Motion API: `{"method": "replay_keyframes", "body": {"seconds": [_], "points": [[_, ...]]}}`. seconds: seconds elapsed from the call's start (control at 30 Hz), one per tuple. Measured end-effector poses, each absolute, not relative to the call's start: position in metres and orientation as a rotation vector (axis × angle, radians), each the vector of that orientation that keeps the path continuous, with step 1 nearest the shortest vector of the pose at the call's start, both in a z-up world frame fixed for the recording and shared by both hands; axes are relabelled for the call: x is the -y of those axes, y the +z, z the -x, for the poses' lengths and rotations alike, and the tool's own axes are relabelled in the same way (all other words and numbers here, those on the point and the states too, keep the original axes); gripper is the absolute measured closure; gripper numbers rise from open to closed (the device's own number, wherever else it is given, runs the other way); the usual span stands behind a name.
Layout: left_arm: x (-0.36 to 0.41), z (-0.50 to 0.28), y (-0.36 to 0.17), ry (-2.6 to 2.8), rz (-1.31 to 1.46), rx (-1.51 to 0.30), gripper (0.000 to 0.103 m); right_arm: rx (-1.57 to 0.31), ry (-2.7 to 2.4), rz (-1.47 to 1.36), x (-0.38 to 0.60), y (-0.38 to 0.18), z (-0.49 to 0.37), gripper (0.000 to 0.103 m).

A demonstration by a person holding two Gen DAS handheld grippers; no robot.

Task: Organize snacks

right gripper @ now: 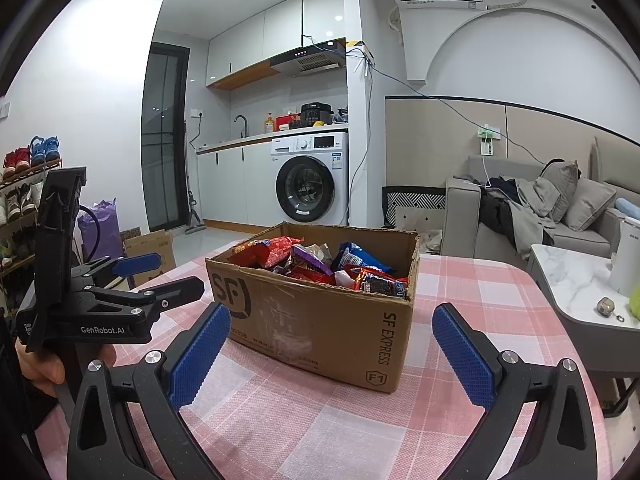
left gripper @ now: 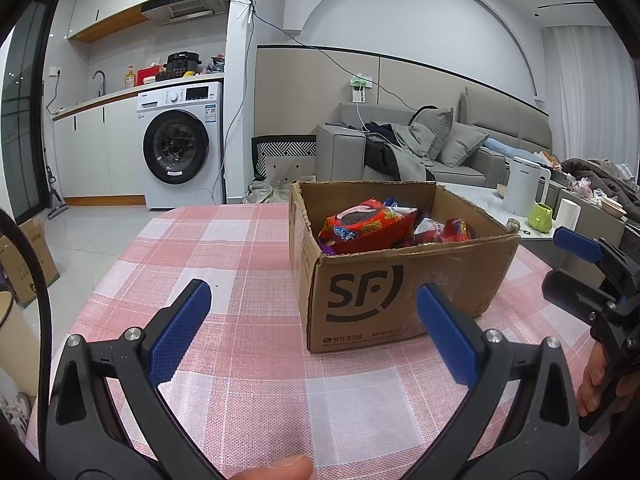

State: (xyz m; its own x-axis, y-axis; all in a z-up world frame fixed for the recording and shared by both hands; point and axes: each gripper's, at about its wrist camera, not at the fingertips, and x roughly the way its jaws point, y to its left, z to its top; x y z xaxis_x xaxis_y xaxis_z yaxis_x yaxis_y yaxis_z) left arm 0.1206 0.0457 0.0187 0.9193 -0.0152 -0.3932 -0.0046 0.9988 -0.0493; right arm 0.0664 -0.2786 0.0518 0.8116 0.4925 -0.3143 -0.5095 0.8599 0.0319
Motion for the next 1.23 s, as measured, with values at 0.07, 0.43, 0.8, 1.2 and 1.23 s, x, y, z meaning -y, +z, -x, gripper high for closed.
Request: {"method": "replay_keyframes", "body": {"seconds": [0.07,0.43,0.8,1.2,1.23], "points": [[-0.0459,-0.1210,0.0185,-0.006,0.050,-0.405,0.000,-0.321,0.535,0.054,0.2787,0.0518,-0.0663,0.000],[-0.0463,-0.1220,0.0181,-0.003,0.053,-0.406,0.000,-0.322,0.538,0.053,0.2793,0.0515,-0.0646,0.000],[-0.0464,-0.1237,0.0171,-0.003,0.056,-0.407,0.000,-0.322,0.537,0.053,0.2790,0.0515,-0.0646,0.000],[-0.0434,-0.1232,0.0164,-0.007,0.052,-0.402,0.000,-0.322,0.537,0.053,0.2788,0.0513,-0.0645,0.000],[-0.0430,-0.1219,0.0164,-0.007,0.054,-0.402,0.000,-0.322,0.537,0.053,0.2788,0.0513,-0.0645,0.000]]}}
